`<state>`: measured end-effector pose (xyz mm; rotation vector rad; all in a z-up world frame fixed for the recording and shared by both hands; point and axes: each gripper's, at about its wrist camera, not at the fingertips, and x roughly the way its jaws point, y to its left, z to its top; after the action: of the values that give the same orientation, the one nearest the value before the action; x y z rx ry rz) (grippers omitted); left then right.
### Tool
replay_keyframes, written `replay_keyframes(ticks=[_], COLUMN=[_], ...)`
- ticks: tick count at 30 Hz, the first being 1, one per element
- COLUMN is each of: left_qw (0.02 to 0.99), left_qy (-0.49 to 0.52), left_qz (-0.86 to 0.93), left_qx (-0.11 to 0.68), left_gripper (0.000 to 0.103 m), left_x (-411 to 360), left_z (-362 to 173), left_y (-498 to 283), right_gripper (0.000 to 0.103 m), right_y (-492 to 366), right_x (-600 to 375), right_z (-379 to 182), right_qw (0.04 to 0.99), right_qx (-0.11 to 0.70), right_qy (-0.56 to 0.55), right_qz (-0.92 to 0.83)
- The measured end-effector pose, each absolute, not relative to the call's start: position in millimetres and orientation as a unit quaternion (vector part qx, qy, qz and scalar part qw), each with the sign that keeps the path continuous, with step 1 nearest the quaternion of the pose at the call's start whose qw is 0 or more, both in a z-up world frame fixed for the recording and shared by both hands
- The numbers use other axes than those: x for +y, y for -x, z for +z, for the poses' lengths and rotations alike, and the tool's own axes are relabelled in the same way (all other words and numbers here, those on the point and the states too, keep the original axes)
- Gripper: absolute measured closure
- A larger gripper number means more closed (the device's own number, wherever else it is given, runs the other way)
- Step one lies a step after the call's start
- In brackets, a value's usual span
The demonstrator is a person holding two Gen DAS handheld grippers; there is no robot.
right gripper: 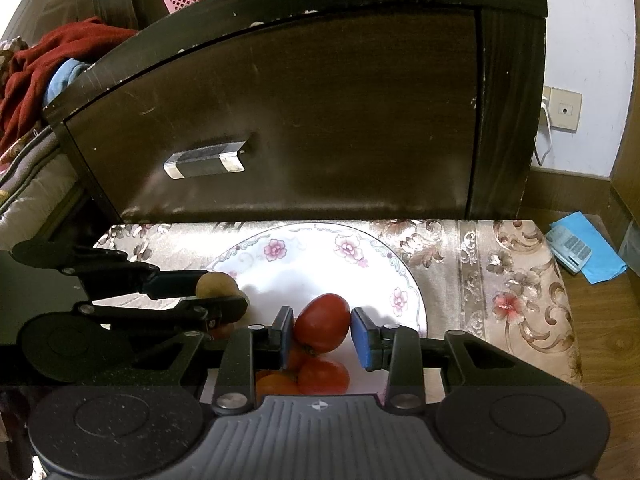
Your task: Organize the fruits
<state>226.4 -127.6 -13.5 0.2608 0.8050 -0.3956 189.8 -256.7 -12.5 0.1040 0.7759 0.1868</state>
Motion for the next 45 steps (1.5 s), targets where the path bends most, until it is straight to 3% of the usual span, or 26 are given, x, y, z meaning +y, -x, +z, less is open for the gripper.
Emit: replay_keyframes(ticks=[31,35,45], left_qw=[0.905,0.915,0.925], left_qy=[-0.1,-0.095,-0.095], left_qz=[-0.184,-0.163,-0.115], left_qx=[0.37,0.356,0.349], left_gripper=[0.047,0.03,0.015], left_x=[-113,-106,-91], left_z=[21,30,23], left_y=[-220,-216,-195], right_gripper=[0.057,0.057,0.055], right_y=[-169,-167,-154], right_x=[-274,-274,-264], right_z=[10,15,19], right_qw=[0.931,0.932,0.931], right_qx=[0.348,0.343,0.347], right_qy=[-0.078,-0.083,-0.08], right_qz=[0.074,0.075,0.078])
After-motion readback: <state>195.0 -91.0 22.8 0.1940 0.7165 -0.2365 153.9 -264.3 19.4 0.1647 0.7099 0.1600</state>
